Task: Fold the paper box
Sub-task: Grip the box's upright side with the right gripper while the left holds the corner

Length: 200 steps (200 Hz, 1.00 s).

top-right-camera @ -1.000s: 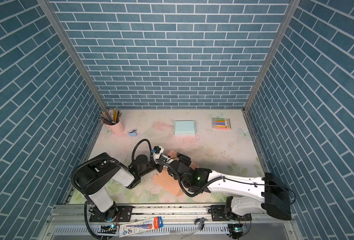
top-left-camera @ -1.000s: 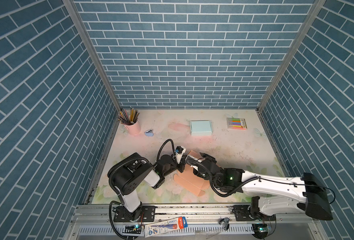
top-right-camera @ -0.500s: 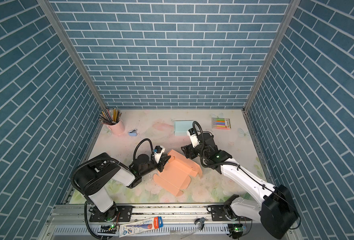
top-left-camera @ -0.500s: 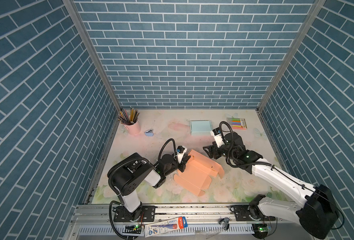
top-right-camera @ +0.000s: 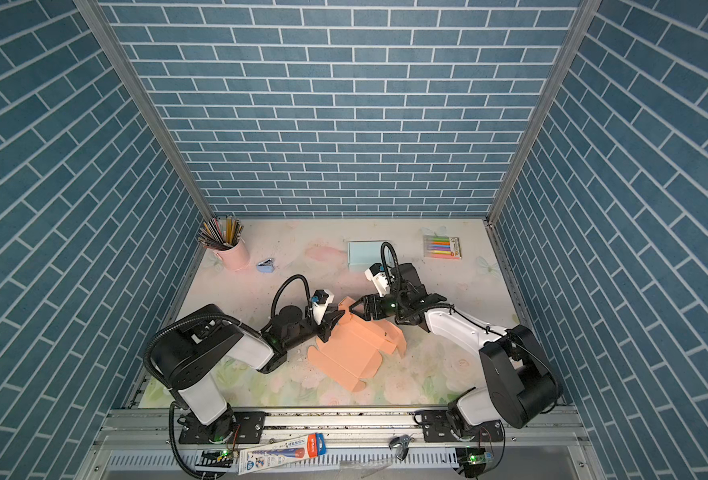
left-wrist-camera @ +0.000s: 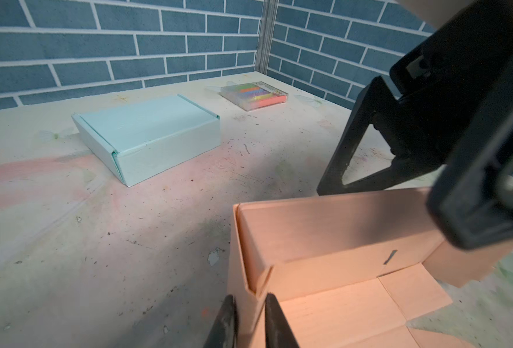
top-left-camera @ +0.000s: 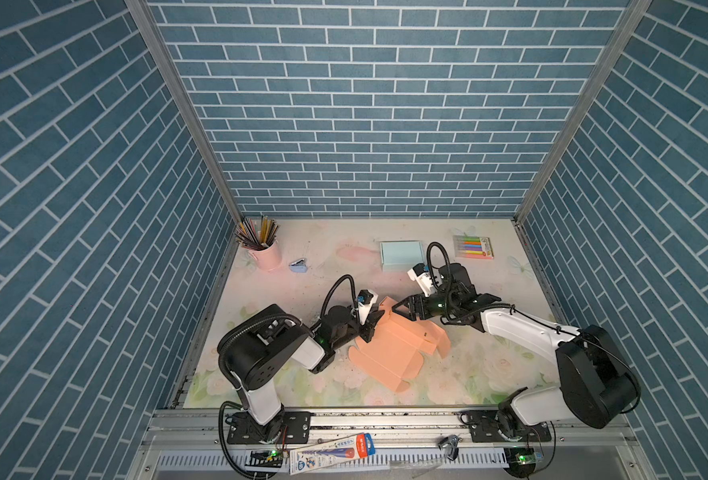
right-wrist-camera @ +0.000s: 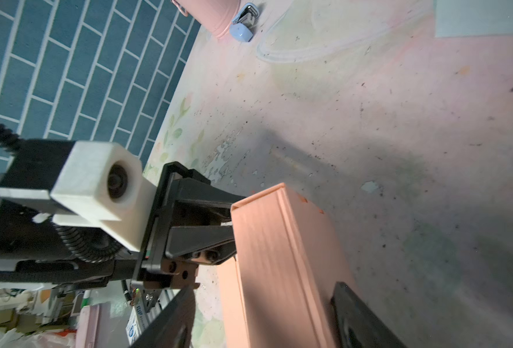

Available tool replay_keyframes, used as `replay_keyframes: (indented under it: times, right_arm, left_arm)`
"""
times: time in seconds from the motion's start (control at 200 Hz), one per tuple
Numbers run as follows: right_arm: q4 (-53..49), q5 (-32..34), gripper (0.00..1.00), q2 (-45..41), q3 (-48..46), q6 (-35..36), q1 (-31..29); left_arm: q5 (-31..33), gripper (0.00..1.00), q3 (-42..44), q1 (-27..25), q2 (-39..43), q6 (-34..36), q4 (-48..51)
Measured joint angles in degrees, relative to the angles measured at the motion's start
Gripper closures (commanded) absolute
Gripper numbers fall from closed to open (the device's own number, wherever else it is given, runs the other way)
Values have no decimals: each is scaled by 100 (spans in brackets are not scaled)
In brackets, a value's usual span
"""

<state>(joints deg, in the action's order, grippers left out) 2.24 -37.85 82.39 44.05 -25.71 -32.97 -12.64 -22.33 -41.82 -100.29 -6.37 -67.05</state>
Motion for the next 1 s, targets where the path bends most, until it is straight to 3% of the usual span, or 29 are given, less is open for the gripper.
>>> replay_keyframes:
  times: [0.375,0.6,1.0]
  right_arm:
    - [350,-474,32,92,-232,-258,4]
    - [433,-566,35,221,-232,-258,4]
    - [638,-634,38,382,-234,-293,31]
  left_arm:
    - [-4,75,-190,-7,-168,55,55]
    - [-2,83,-310,-7,-262,114,103]
    - [31,85,-310,-9,-291,133,116]
